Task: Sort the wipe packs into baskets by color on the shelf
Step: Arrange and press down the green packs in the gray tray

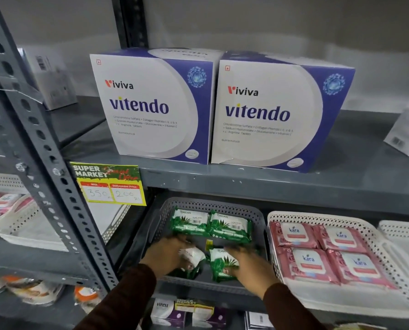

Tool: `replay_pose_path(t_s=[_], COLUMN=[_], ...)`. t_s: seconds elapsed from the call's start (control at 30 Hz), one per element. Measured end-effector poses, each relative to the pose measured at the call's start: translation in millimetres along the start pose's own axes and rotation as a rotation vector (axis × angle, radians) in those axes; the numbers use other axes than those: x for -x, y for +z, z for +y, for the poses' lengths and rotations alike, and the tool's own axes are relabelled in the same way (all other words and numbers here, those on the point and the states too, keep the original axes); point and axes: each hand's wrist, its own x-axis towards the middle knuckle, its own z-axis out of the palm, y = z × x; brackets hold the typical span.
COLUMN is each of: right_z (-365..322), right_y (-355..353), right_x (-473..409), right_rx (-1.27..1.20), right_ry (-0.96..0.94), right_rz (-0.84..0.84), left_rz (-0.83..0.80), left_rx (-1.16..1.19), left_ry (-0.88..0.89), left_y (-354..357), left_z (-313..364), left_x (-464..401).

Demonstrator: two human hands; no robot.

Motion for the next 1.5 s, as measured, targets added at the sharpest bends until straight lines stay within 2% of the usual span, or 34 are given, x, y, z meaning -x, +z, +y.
replay_pose_path(t_s=[0.07, 0.17, 0.3, 0.47, 0.67, 0.8, 0.93, 1.03, 1.13, 1.23, 1.33, 1.5], right_z=[0.1, 1.8, -0.7, -11.9, -18.4, -18.3, -16.4, -20.4, -24.5, -21.2, -16.7, -11.6], right_y=[6.3, 2.5, -2.1, 7.1, 12.5, 8.5, 3.5, -5.2, -7.3, 2.3, 5.1, 6.8], right_x=[0.5, -3.4, -13.6, -29.4, -36.6, -41.7, -45.6, -58.7, -75.9, -84.2, -88.2, -87.1], right_rx=[-0.027, -0.054, 0.026, 0.092, 0.076, 0.043, 0.057, 0.054, 0.062, 0.15, 0.151, 0.164], right_ry=[0.01, 0.033, 0.01, 0.08, 0.179, 0.149, 0.142, 0.122, 0.056, 0.004, -0.015, -0.093], right_rz=[0.026, -0.073, -0.168, -0.065, -0.029, -0.051, -0.065, 0.062, 0.165, 0.131, 0.126, 0.103], left_rz=[0.148, 0.24, 0.209, 0.246, 0.192, 0.17, 0.251, 0.269, 0.165, 0.117, 0.177, 0.228], left_rx=[-0.198, -0.189, -0.212, -0.193, -0.173, -0.133, -0.176, -0.236, -0.321, -0.349, -0.357, -0.415], left_ry=[-0.05, -0.137, -0.171, -0.121, -0.104, -0.118, -0.129, 0.003, 0.084, 0.039, 0.018, 0.08], left_y=[5.7, 11.9, 13.4, 14.2, 4.1, 3.1, -0.1, -14.3, -16.2, 0.0, 8.2, 14.0], left_z=[9.9, 26.2, 30.6, 33.7, 40.2, 35.2, 35.6, 40.0, 34.5, 21.7, 17.0, 13.2], left_x=[-1.1, -2.8, -11.2, -15.4, -6.3, -10.3, -21.0, -36.3, -53.3, -60.9, -62.6, -59.2])
